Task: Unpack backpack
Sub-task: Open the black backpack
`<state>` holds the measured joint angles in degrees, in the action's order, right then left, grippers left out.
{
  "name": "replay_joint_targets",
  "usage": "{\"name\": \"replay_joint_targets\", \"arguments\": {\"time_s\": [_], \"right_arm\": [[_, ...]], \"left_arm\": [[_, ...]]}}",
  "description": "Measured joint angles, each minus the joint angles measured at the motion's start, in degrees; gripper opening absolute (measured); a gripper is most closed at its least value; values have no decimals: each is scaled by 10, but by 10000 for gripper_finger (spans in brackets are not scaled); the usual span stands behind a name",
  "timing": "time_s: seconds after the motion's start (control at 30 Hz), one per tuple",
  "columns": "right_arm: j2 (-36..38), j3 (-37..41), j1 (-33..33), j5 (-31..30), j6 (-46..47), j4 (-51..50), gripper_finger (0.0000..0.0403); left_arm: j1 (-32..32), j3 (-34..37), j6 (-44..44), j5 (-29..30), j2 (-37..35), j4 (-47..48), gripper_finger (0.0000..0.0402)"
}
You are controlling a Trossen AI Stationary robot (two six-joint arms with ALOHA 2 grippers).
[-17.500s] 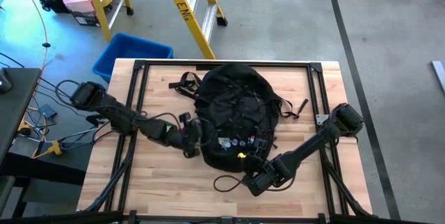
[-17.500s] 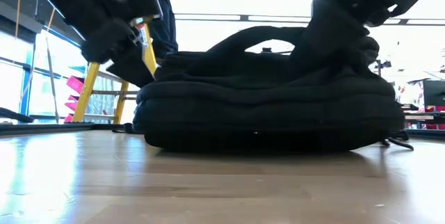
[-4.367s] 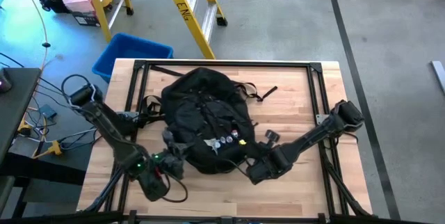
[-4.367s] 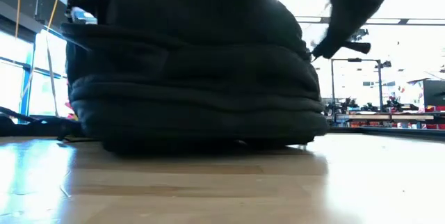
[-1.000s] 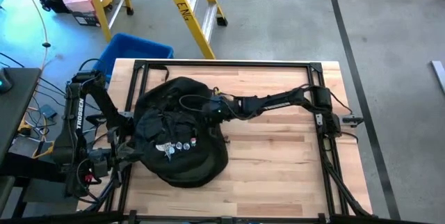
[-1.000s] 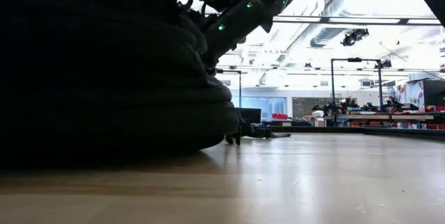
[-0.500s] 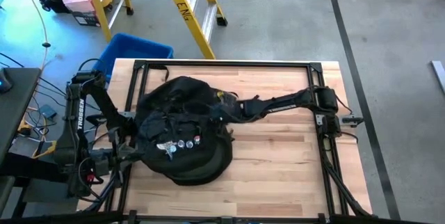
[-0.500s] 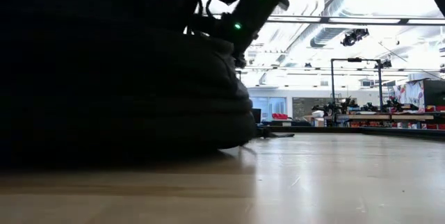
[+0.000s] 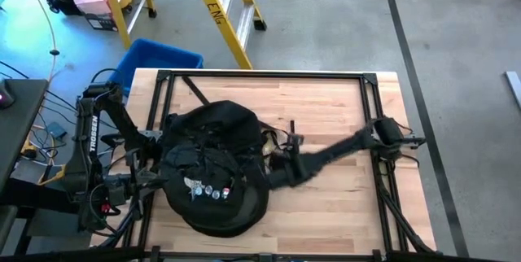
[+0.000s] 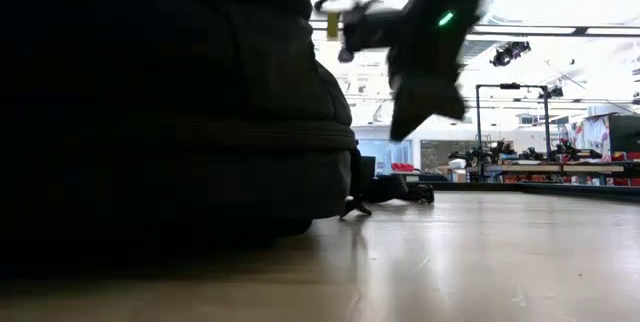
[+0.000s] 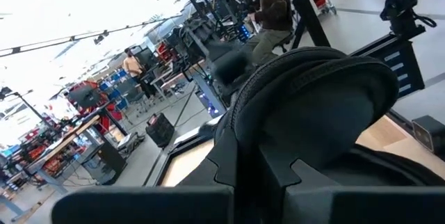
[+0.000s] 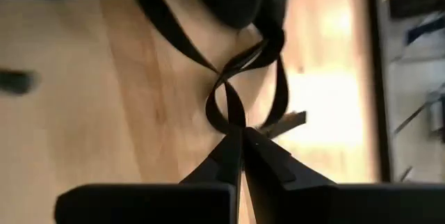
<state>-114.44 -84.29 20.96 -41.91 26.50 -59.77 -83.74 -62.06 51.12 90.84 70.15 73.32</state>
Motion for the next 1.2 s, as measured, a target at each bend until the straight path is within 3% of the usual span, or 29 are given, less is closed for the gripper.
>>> {"name": "replay_joint_targets", "arguments": {"time_s": [0.13, 0.2, 0.4, 0.63, 0.8, 1.0, 1.2], "right_arm": [[35, -1, 58, -47, -32, 43, 0], [51, -1, 87, -41, -73, 102, 0], [64, -2, 128, 97, -217, 313, 0], [54, -2, 118, 186, -272, 419, 10], [19, -2, 100, 245, -280, 472, 67], [-12, -2, 93, 152, -273, 411, 147], [-11, -2, 94, 97, -139, 216, 174]], "left_arm": [[45, 0, 8, -1, 0, -1, 0], [78, 0, 13, -1, 0, -1, 0], [167, -3, -37, -6, 0, -66, 0], [231, -28, -262, -17, 0, -257, 0], [284, -32, -437, -14, 1, -418, 0], [321, -32, -536, -6, 14, -525, 0], [306, -32, -635, -4, 28, -625, 0]]}}
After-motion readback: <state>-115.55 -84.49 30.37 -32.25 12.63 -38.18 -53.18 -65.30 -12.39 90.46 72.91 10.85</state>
